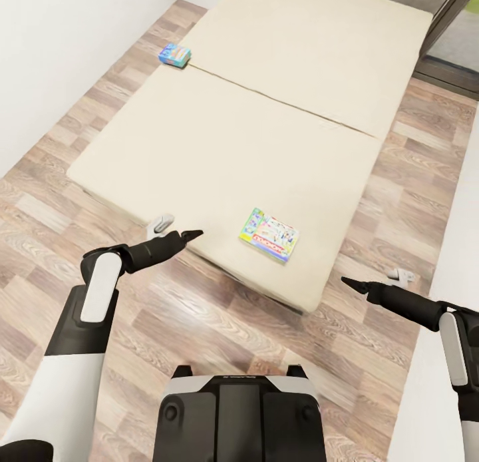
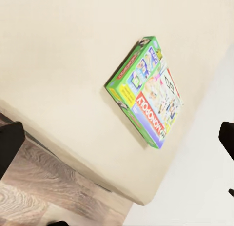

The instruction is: Put all the toys in the child's room - the three board games (two on the bed and one on the table), the two jigsaw puzzles on the table, and the tennis ball on the table - inside the toy box on the table in the child's room.

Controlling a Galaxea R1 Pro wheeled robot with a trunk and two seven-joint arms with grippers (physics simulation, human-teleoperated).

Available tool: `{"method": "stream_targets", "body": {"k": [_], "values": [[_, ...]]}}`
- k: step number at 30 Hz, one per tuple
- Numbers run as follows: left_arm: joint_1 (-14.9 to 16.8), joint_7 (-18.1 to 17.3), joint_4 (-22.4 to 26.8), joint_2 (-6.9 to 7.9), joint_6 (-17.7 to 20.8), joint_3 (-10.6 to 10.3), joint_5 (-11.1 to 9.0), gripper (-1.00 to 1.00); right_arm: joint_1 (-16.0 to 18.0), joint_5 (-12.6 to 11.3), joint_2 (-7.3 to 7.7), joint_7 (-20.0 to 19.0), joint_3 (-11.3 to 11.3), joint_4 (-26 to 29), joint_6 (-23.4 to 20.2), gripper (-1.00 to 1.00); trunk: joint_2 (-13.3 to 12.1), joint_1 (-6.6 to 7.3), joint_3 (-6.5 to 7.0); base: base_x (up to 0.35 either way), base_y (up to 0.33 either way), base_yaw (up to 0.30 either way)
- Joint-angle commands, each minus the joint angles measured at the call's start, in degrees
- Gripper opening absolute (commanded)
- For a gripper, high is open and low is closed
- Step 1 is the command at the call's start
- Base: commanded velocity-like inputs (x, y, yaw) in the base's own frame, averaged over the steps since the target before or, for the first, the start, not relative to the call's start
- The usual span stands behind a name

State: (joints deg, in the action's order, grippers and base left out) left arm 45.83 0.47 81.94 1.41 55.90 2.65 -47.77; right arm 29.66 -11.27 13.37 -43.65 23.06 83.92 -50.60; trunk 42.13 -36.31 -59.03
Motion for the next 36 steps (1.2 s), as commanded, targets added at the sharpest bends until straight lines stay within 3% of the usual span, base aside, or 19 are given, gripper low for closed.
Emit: {"method": "stream_targets", "body": {"k": [1, 14, 24, 36], "values": [[0.11, 0.05, -0.05, 0.01, 0.27, 0.07, -0.13, 1.0, 0.05, 0.02, -0.01, -0.2, 0.05, 0.01, -0.29, 1.0, 0.04, -0.01, -0.02, -0.001, 0.061, -0.276], [0.43, 0.05, -0.35, 0.11, 0.26, 0.17, -0.02, 1.0, 0.05, 0.02, -0.01, -0.2, 0.05, 0.01, -0.29, 1.0, 0.04, -0.01, 0.19, -0.001, 0.027, -0.246], [0.47, 0.05, -0.57, 0.16, 0.26, 0.23, 0.03, 1.0, 0.05, 0.02, -0.01, -0.2, 0.05, 0.01, -0.31, 1.0, 0.04, -0.01, 0.24, 0.0, 0.034, -0.072], [0.49, 0.05, -2.69, 0.17, 0.26, 0.18, 0.04, 1.0, 0.05, 0.02, -0.01, -0.2, 0.05, 0.01, -0.36, 1.0, 0.04, -0.01, 0.26, 0.0, 0.214, -0.018]]}}
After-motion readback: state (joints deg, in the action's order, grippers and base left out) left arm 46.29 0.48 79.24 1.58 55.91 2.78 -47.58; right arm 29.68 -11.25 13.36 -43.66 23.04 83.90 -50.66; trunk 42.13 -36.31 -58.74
